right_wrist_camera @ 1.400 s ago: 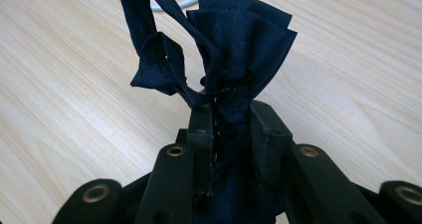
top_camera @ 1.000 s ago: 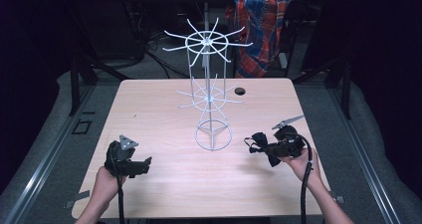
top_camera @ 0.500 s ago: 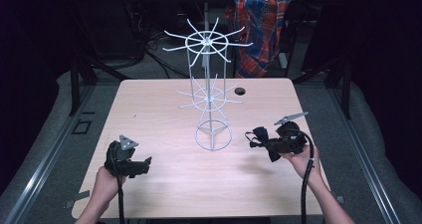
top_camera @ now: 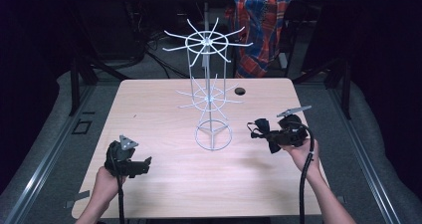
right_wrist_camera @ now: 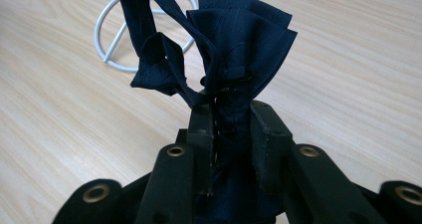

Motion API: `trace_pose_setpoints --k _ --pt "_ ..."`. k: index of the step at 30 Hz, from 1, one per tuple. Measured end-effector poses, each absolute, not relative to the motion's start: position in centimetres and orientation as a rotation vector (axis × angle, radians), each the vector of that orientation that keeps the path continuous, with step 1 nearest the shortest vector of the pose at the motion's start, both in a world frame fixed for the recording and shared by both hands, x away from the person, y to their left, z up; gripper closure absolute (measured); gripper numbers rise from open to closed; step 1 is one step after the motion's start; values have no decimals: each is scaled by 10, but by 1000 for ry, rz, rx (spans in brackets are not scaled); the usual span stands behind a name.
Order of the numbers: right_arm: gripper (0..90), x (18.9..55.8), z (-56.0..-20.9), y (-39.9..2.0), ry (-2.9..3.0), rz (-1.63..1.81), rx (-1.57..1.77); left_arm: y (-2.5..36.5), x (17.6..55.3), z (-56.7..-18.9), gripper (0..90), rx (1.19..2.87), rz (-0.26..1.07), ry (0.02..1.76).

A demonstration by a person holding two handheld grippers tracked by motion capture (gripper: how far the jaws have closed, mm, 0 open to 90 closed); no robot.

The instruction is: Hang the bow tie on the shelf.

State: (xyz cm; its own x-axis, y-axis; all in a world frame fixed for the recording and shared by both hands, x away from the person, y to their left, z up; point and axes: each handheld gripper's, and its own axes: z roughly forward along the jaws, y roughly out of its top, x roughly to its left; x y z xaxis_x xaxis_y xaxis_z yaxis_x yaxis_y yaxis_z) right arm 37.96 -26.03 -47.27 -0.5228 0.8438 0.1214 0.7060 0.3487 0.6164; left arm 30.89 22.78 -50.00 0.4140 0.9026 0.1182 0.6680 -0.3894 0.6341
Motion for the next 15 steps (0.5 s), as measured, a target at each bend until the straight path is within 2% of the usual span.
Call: trace_pose_setpoints --k 15 --pt "730 390 -462 -252 2358 1041 1389 228 309 -500 155 2176 618 1334"
